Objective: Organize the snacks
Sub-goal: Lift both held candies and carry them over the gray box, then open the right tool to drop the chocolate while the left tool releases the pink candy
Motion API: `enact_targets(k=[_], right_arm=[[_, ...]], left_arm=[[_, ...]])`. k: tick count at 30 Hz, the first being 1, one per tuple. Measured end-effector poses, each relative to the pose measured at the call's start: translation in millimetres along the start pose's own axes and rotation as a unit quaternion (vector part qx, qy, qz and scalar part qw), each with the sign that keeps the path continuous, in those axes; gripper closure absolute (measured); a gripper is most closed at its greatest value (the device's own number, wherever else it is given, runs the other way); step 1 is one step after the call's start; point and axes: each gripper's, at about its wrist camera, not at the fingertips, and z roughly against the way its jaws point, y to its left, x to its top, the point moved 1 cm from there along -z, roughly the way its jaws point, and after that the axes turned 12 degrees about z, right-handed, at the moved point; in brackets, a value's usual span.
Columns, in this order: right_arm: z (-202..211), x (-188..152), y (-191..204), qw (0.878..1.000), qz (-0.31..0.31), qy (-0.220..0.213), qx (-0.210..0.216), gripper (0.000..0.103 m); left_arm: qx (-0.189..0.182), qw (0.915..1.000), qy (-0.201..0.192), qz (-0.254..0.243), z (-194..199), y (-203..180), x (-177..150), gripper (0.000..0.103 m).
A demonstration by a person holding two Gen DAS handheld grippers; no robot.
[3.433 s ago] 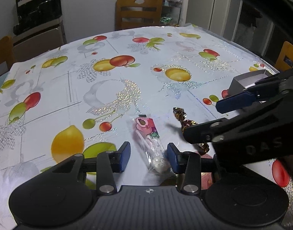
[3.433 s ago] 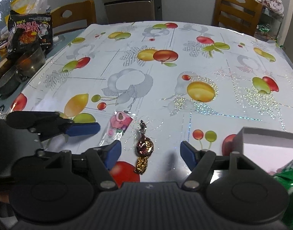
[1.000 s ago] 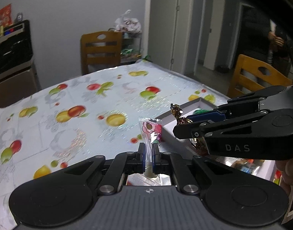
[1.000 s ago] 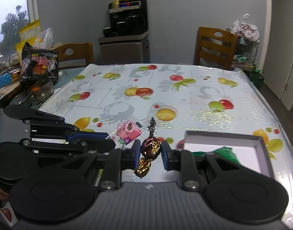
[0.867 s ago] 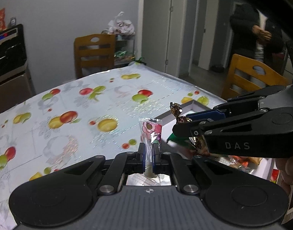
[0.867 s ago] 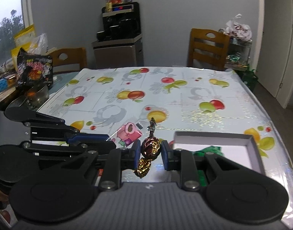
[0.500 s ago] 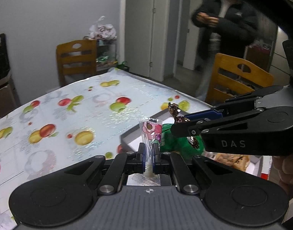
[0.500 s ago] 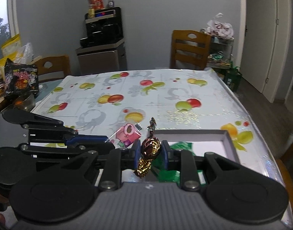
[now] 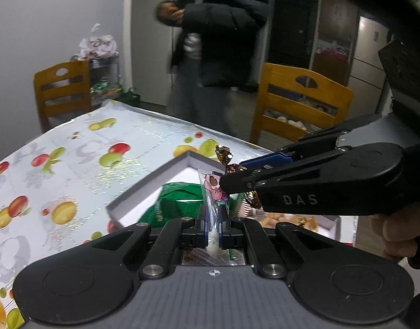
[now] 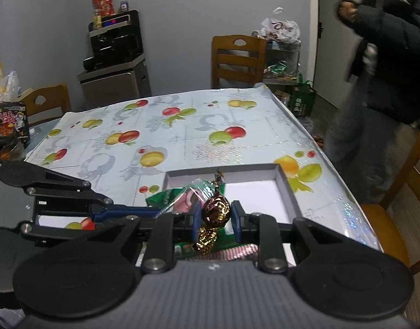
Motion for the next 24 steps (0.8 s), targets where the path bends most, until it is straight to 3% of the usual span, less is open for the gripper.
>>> enact_targets(k=[15,24], right_arm=[[4,-30,-16,0.999,-0.022,0.04,-0.018,0.081],[-3,-46,-22,0.997,-0.031,0.068,-0.013,0.081]], left_arm=[[-0.046,0.9974,0.049,-0.027,-31,-25,-10,0.095],[-0.049,0.9946,0.08,-0.044,-44,-31,-17,0.094]])
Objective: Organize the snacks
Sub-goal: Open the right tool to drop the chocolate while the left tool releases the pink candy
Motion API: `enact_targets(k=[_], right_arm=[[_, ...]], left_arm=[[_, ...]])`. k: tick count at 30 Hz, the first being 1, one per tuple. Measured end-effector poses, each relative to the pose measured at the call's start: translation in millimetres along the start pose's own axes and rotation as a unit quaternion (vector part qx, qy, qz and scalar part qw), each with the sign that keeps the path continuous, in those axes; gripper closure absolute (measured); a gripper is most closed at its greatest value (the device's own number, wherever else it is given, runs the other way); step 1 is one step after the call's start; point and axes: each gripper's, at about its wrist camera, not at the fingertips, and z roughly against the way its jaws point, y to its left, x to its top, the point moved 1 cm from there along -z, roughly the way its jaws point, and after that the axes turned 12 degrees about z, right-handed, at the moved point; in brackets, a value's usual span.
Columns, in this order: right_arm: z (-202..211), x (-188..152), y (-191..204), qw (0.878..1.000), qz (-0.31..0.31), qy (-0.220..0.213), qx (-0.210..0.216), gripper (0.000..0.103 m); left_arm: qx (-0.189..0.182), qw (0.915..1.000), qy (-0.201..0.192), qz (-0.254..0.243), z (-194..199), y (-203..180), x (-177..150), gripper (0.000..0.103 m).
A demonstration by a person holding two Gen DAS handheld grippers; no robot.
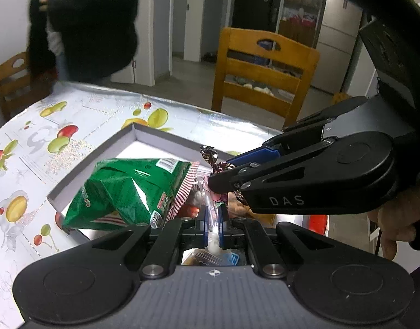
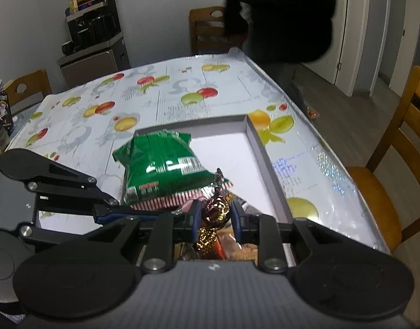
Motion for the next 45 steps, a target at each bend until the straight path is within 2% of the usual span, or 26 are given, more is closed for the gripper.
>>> enact_targets(k=[11,21,25,27,29,30,31,35,39,41,45], right_arm=[[-15,-7,1,1.0,0.004,0.031,0.004,0.081],[-23,-3,3,0.999,0.014,0.042,0.01,0.081],[-25,-2,2,0.999,0.015,0.042,0.012,0.081],[-25,-2,1,0.999,0.014,0.042,0.012,0.08],[-24,-1,1,0.999,0.012,0.041,0.012,0.079],[-24,0,0,0.999,0.012,0.041,0.011,0.079],[-25,0,0,0.999,0.011,0.042,0.011,0.076],[-23,2,-3,0.999,0.005,0.036,0.008,0.055],[-20,6,-7,1.0,-0.002,0.02,-0.002,0.054],[-19,7,-10,1.0,-0.006,0.016,-0.005,0.054],[-18,10,-12,1.0,-0.011,0.008,-0.004,0.05]], left_arm=[[0.009,0.9994,0.033,-0.005,-12,2,-5,0.093],[0.015,0.9993,0.033,-0.001,-10,3,-1,0.091],[0.018,0.9994,0.029,0.001,-6,2,-2,0.086],[0.02,0.9994,0.027,0.001,-5,1,-1,0.08],[0.018,0.9995,0.024,0.002,-3,1,-2,0.067],[0.018,0.9996,0.023,0.002,-2,1,-2,0.066],[0.018,0.9996,0.023,0.001,-1,1,-2,0.066],[0.019,0.9996,0.02,0.004,1,1,-2,0.064],[0.018,0.9996,0.019,0.007,2,2,-2,0.062],[0.016,0.9997,0.016,0.01,4,3,-3,0.055],[0.027,0.9995,0.009,0.015,7,5,-2,0.048]])
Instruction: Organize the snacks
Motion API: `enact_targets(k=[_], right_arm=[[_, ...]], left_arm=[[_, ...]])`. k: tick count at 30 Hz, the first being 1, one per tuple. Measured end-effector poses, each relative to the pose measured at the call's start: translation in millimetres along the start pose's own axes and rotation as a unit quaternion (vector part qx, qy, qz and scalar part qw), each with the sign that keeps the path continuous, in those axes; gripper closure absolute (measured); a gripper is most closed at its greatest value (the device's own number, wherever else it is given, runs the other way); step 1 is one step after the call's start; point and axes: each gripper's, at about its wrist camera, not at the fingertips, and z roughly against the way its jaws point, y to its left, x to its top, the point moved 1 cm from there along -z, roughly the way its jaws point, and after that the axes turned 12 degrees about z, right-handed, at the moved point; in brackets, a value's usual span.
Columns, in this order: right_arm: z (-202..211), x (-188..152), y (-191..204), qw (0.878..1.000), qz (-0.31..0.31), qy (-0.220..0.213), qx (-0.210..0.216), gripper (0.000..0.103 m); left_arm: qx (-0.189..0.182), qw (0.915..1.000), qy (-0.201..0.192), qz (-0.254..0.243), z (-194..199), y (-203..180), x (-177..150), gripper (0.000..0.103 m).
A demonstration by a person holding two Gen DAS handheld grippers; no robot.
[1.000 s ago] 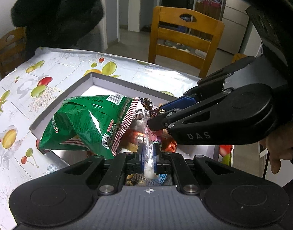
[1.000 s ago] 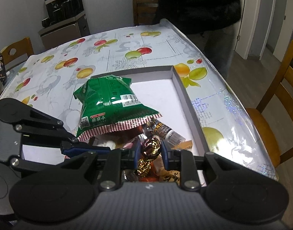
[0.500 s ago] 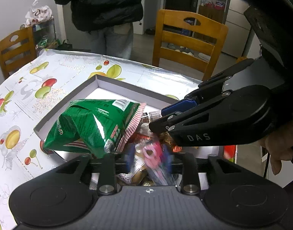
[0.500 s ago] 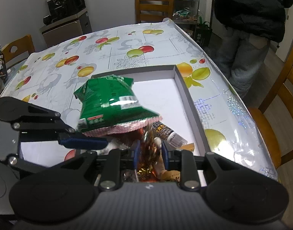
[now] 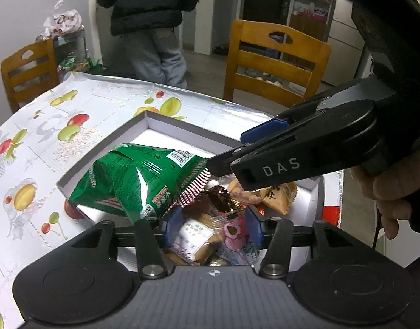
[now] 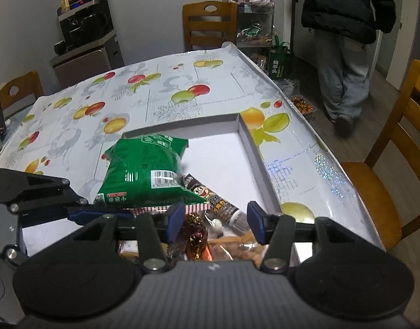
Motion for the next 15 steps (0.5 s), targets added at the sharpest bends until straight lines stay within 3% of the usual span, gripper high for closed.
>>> enact_targets(k=[7,9,15], right_arm=[[-1,1,9,1.0,0.011,-0.001,0.01,0.044],[-1,2,10,1.0,0.011,-0.004,0.01,0.039],[-1,6,13,1.0,0.014,-0.008,0.012,0.038]], left_arm=[[0.004,0.9998,-0.011,0.018,6,6,0,0.021],[0.003,0.9997,-0.014,0.019,9,6,0,0.019],[0.005,0.9996,-0.018,0.019,13,8,0,0.01]])
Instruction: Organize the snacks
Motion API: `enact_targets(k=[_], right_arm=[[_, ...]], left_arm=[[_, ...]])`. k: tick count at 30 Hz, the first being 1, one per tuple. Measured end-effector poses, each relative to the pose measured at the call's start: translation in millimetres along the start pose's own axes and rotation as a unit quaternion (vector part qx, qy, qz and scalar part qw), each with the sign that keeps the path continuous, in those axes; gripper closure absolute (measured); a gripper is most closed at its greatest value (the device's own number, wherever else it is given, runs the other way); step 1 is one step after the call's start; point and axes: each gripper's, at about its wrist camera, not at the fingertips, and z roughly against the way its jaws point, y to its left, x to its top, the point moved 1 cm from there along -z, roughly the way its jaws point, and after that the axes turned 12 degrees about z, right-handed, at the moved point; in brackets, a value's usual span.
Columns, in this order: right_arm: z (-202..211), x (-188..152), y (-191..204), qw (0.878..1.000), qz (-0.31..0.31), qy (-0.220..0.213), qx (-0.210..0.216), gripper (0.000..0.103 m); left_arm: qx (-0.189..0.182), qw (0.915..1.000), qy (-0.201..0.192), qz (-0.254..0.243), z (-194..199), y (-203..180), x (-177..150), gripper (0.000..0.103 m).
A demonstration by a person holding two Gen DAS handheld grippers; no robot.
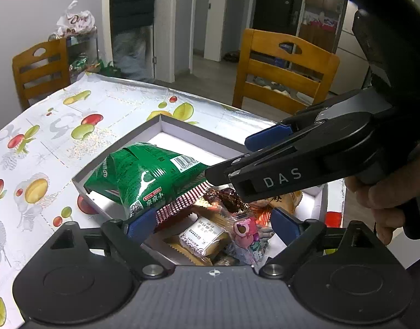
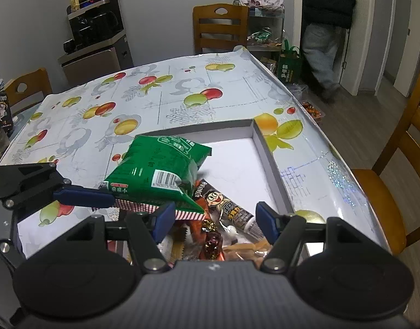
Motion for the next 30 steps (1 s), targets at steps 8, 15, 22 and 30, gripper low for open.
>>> enact_targets(k=[8,15,22,30], right_arm=[[8,3,2,1.0,0.0,-0.01,-0.001,0.03],[13,2,3,1.0,-0.001,-0.011,-0.001,0.023],[18,1,2,1.0,-0.003,-0.016,-0.002,0.02],[28,-4,-9,1.0,-0.018,-0.021,-0.007,0.019]], left_arm=[[0.005,0.9999,-0.012,0.006,14,4,0,0.0],[0.013,0.9993,-0.012,0.033,22,15,0,0.0],[0.025,0.9983,-0.02,0.048,27,23,1,0.0],[0.026,0.9979,-0.033,0.05,34,24,0,0.0]])
